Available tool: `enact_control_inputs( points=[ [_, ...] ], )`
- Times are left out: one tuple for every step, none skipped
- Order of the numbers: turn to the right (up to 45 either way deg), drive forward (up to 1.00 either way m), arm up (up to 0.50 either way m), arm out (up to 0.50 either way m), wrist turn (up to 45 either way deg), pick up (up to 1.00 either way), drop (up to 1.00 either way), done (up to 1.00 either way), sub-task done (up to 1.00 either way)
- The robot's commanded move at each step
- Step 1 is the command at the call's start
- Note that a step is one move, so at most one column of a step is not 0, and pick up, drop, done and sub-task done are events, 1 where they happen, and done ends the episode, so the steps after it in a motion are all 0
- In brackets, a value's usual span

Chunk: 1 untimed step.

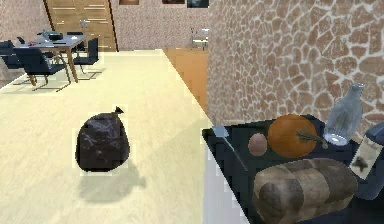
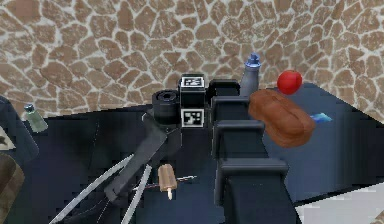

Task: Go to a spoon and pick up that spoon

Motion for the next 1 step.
enact_control_inputs(
  points=[
    [0.0, 0.0, 0.0, 0.0, 45.0, 0.0, 0.0, 0.0, 0.0]
  ],
)
